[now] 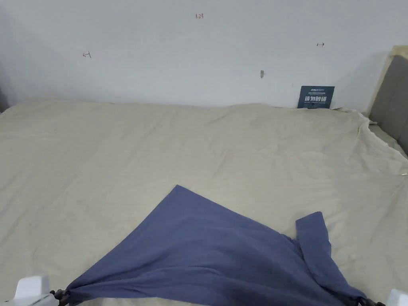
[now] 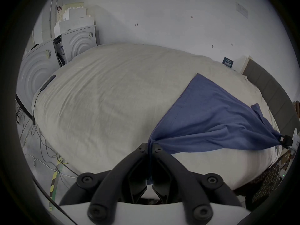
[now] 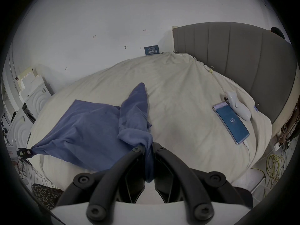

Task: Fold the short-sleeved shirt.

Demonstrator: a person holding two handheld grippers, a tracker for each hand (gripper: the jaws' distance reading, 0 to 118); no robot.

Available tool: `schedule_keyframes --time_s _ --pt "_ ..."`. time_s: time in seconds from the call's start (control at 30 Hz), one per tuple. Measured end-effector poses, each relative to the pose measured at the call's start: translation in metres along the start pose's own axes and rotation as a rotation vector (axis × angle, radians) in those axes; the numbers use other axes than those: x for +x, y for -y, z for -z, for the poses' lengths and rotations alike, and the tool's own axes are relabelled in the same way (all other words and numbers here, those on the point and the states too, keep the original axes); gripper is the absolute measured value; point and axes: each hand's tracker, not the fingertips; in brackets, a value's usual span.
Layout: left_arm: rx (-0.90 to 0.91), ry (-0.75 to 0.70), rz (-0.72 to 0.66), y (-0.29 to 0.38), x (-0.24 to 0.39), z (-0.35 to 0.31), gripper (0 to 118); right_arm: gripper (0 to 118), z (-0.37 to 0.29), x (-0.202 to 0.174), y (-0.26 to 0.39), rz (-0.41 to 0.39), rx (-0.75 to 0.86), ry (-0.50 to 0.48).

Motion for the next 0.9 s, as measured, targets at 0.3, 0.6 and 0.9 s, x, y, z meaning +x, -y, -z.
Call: schedule_keyframes --time_s 0.3,0.6,0.9 --pt "-0.116 -0.055 0.008 0.016 0.01 0.034 1 5 0.041 -0.004 0.028 -0.03 -0.17 0.08" --pt "-0.195 -0.065 -0.058 0.013 0.016 0.048 28 15 0.018 -0.022 0.015 -0.025 -0.177 0.076" --pt "0.062 0.111 -0.037 -0.046 0.072 -0.02 100 95 -0.05 -0.048 -0.059 -0.071 0.111 0.02"
